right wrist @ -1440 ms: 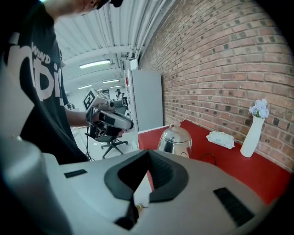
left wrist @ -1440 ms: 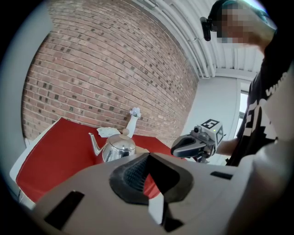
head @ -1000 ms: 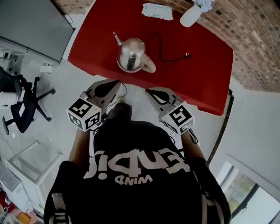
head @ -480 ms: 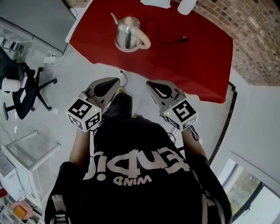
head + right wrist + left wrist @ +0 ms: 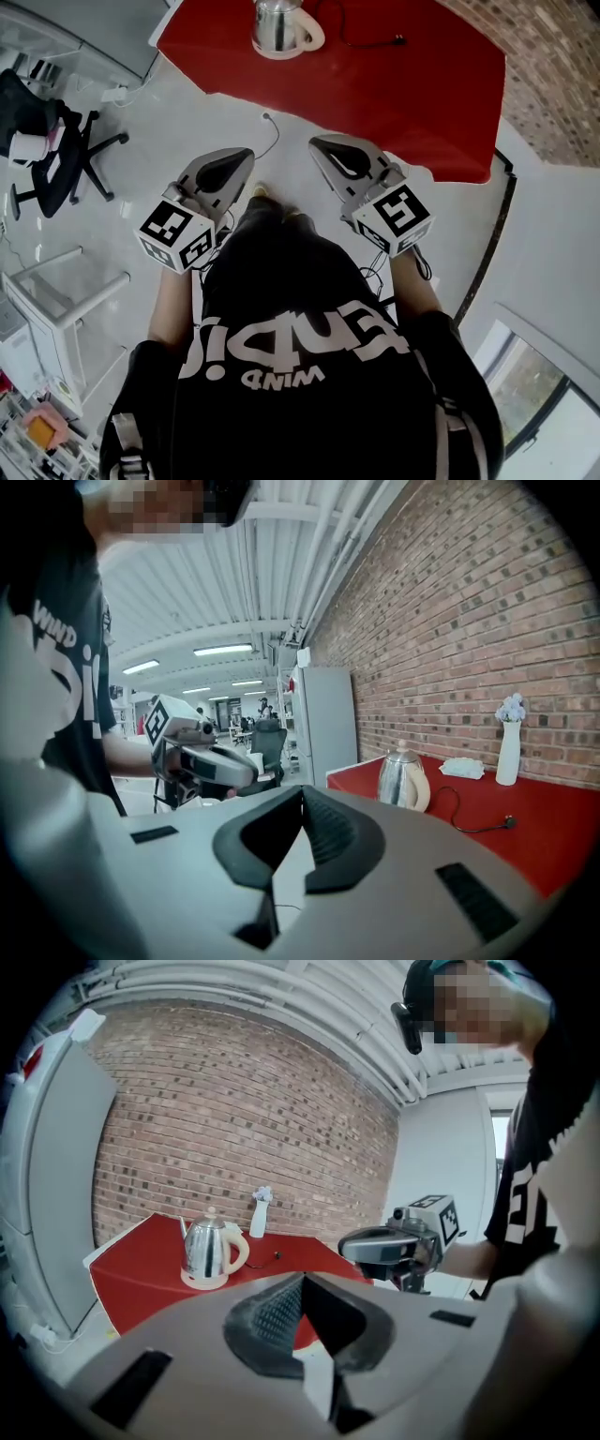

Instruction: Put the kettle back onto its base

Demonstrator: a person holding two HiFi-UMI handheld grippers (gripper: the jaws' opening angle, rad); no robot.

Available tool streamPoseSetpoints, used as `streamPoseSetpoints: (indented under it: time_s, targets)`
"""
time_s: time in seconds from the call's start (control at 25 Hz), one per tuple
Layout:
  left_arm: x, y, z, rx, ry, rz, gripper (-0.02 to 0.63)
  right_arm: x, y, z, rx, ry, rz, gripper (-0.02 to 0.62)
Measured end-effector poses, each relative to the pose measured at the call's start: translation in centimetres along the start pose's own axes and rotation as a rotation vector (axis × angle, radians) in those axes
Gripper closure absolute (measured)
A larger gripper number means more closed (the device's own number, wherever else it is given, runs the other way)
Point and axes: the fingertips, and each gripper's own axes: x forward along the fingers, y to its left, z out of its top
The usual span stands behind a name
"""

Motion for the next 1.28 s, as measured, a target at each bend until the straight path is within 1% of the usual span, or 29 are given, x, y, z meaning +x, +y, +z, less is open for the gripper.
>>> streamPoseSetpoints:
  time_s: [0.16, 0.32, 0.6, 0.76, 0.88, 1.12, 1.28]
  targets:
    - [-1.5, -1.2, 0.2, -0.008, -0.018, -0.001, 0.600, -1.3, 1.4, 1.1, 0.025, -0.032, -0.003, 0.572]
    - [-2.4, -1.3, 0.7, 0.001, -0.026, -0.002, 0.600, -1.7, 2.0, 1.8, 0.047, -0.043, 0.002, 0.572]
    - [-3.6, 0.3, 0.6, 0.003, -0.031, -0.007, 0.600, -0.4, 3.3, 2.0, 0.044, -0.024, 0.028, 0.572]
    - [-3.5, 0.9, 0.7, -0.006, -0.039, -0.014, 0.600, 0.1, 3.2, 1.9, 0.056, -0.006, 0.043, 0.573]
    - [-3.3, 1.2, 0.7, -0.003, -0.040, -0.021, 0.600, 0.4, 3.0, 1.9, 0.047, 0.008, 0.052, 0.572]
    - [-3.2, 1.3, 0.8, -0.011, -0.042, -0.022, 0.600, 0.3, 2.8, 1.5, 0.054, 0.019, 0.038, 0.572]
    - [-3.2, 1.1, 0.5, -0.011, -0.034, -0.029, 0.600, 0.2, 3.0, 1.5, 0.045, 0.021, 0.045, 0.573]
